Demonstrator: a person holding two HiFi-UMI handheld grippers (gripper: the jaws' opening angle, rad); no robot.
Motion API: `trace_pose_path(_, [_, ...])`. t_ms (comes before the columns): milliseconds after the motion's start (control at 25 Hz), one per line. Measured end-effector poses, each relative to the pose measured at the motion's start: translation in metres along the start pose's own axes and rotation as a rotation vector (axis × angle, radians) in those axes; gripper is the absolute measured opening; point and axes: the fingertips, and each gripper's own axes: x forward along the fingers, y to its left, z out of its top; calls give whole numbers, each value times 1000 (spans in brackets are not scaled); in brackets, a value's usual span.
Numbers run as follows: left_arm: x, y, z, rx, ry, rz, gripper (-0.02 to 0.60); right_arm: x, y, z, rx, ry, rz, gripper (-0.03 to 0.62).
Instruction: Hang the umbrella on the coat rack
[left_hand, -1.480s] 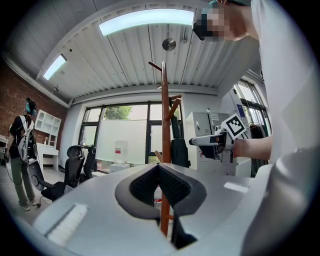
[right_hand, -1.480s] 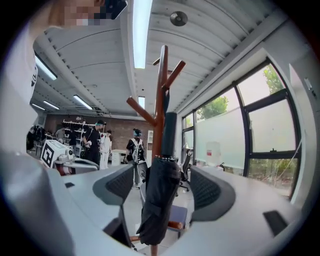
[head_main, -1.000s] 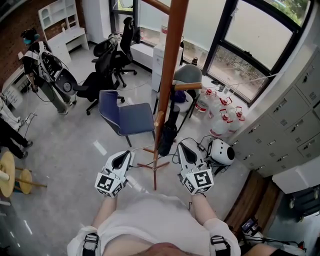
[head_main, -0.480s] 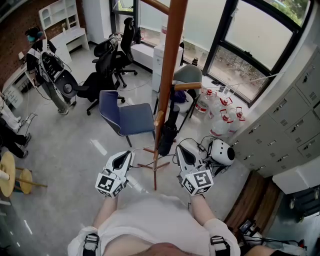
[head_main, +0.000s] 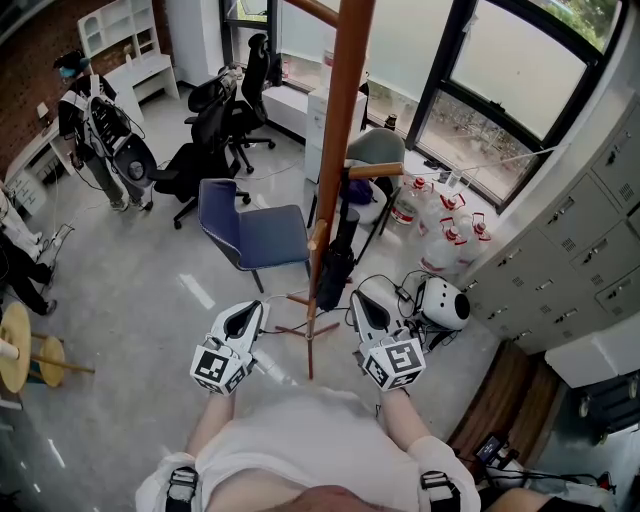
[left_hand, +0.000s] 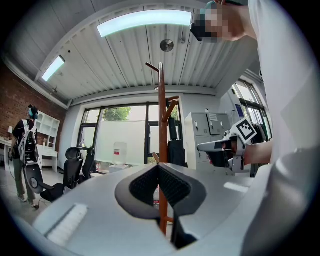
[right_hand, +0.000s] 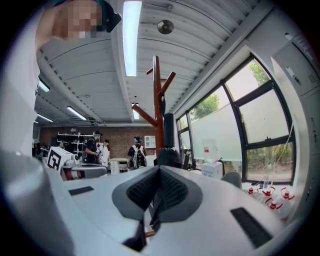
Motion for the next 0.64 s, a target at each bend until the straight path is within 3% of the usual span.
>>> trace_pose_path(640, [0,-1,-1,0,-6,-2,11,-3,0,-10,14,15,-10,6])
